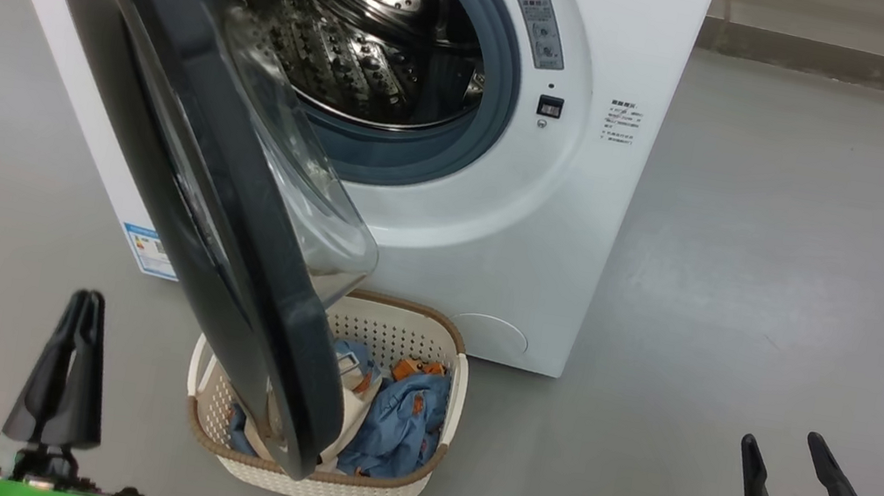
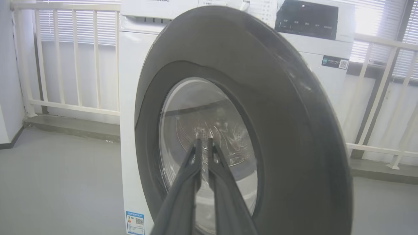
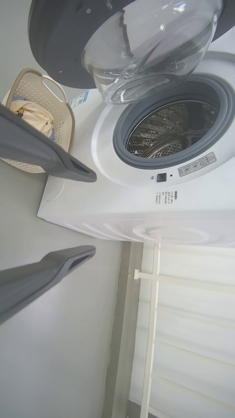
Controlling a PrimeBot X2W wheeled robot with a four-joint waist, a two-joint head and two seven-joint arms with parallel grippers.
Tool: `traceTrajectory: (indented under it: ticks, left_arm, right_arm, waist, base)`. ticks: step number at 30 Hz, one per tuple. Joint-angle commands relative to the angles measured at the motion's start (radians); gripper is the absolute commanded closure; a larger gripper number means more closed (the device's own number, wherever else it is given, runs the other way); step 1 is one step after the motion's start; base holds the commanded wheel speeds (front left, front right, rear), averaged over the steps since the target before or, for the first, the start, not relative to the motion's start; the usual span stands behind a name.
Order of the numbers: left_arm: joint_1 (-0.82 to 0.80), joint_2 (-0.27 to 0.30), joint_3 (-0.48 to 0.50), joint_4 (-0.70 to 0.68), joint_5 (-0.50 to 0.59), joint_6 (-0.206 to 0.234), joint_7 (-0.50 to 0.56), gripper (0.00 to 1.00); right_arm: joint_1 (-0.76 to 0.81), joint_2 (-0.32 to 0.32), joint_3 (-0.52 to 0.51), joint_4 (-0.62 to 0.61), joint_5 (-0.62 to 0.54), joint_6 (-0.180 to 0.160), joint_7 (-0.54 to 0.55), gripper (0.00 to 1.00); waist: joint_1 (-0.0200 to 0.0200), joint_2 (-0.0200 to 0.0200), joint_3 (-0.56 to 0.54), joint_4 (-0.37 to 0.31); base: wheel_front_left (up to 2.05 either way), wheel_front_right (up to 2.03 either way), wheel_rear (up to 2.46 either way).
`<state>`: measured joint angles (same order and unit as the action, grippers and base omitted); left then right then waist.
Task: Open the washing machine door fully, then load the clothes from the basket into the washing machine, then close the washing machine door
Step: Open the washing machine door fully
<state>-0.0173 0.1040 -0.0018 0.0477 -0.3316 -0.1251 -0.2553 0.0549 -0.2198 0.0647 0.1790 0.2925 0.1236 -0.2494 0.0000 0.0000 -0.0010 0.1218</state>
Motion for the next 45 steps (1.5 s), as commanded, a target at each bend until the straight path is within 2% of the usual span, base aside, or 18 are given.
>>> traceTrajectory:
  ticks: [1,10,14,17,24,36,45]
  left_arm:
    - [-0.040,0.003,0.021,-0.081,0.009,0.004,-0.006,1.00]
    - [-0.079,-0.026,-0.095,-0.382,0.004,0.012,0.064,1.00]
    - [-0.106,-0.037,-0.179,-0.447,-0.008,0.013,0.108,1.00]
    - [-0.116,-0.043,-0.260,-0.444,-0.020,0.011,0.136,1.00]
    - [-0.131,-0.050,-0.391,-0.309,-0.072,0.012,0.151,1.00]
    - [-0.175,-0.053,-0.384,0.011,-0.160,0.037,0.106,1.00]
    - [-0.226,-0.053,-0.361,0.179,-0.202,0.041,0.064,1.00]
  right_arm:
    - [0.001,-0.014,0.016,-0.029,-0.013,0.007,-0.012,0.00]
    - [0.005,-0.019,0.014,-0.044,-0.012,0.007,-0.012,0.00]
    - [0.005,-0.020,0.013,-0.050,-0.014,0.007,-0.012,0.00]
    - [0.005,-0.019,0.015,-0.051,-0.014,0.007,-0.012,0.00]
    - [-0.001,-0.019,0.023,-0.055,-0.014,0.007,-0.012,0.00]
    - [-0.013,-0.017,0.018,-0.060,-0.020,0.007,-0.012,0.00]
    - [-0.021,-0.020,0.019,-0.065,-0.021,0.007,-0.012,0.00]
  waist:
    - [0.0000,0.0000,-0.003,0.000]
    - [0.0000,0.0000,-0.006,-0.008]
    - [0.0000,0.0000,-0.004,-0.017]
    - [0.0000,0.0000,-0.002,-0.026]
    - [0.0000,0.0000,0.009,-0.047]
    - [0.0000,0.0000,0.030,-0.057]
    - [0.0000,0.0000,0.036,-0.050]
  base:
    - [0.00,0.00,0.00]
    - [0.00,0.00,0.00]
    - [0.00,0.00,0.00]
    - [0.00,0.00,0.00]
    - [0.00,0.00,0.00]
    - [0.00,0.00,0.00]
    - [0.00,0.00,0.00]
